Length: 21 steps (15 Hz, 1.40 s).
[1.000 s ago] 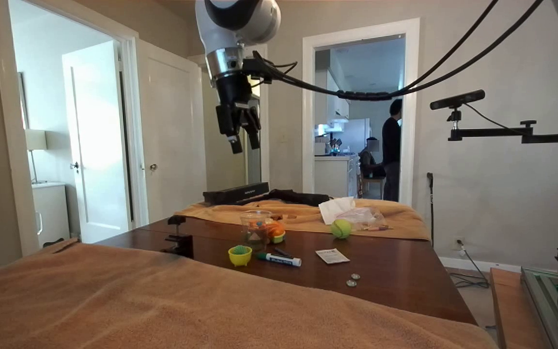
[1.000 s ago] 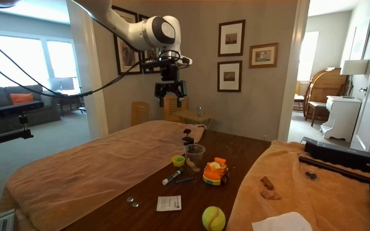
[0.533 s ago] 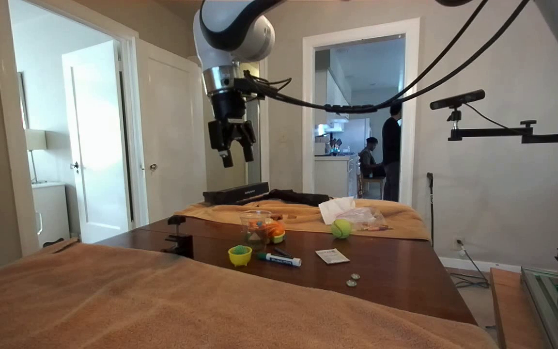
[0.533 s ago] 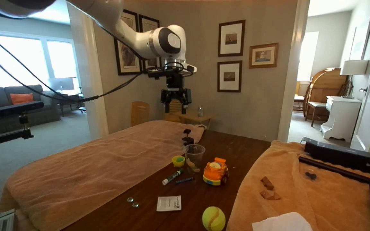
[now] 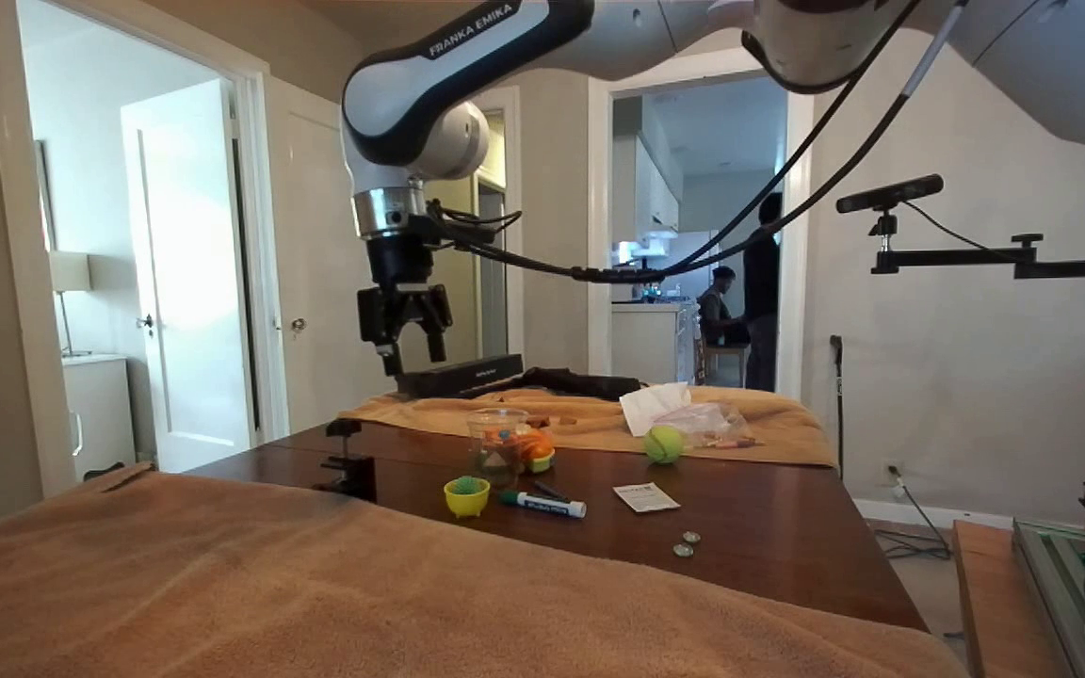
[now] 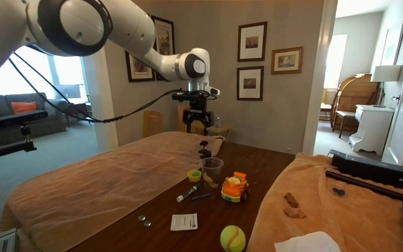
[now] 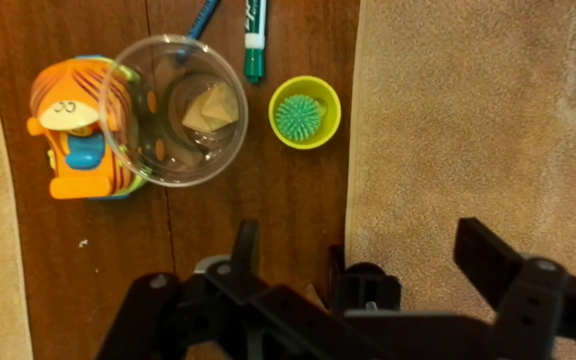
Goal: Rotate the black clamp.
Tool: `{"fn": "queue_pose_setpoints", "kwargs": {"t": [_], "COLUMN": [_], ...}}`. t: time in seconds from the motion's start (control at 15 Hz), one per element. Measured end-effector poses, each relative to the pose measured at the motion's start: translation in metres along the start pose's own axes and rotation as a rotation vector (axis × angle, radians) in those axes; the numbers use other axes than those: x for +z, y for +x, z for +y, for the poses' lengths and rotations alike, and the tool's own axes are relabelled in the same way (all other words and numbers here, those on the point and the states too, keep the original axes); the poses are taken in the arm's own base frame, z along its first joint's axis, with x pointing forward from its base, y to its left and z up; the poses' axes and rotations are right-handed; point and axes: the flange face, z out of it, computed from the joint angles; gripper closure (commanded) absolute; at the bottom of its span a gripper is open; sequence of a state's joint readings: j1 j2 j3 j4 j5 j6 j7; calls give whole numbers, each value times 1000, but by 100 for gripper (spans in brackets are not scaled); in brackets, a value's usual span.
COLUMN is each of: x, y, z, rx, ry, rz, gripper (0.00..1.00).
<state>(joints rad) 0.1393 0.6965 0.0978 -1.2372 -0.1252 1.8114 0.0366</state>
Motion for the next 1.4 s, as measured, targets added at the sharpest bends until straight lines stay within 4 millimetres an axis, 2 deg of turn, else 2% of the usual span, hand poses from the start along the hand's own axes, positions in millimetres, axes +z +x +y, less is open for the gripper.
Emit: {"fn": "queue_pose_setpoints", "kwargs": {"t": [0.2, 0.53, 0.8, 1.4], "x": [12, 17, 20, 45], "y": [19, 40, 52, 72], "z": [-15, -29, -29, -23], "rx": [-45, -105, -127, -171], "ry": [20, 31, 34, 53], "rz": [16, 56, 81, 108], "gripper": [0, 0, 0, 0]}}
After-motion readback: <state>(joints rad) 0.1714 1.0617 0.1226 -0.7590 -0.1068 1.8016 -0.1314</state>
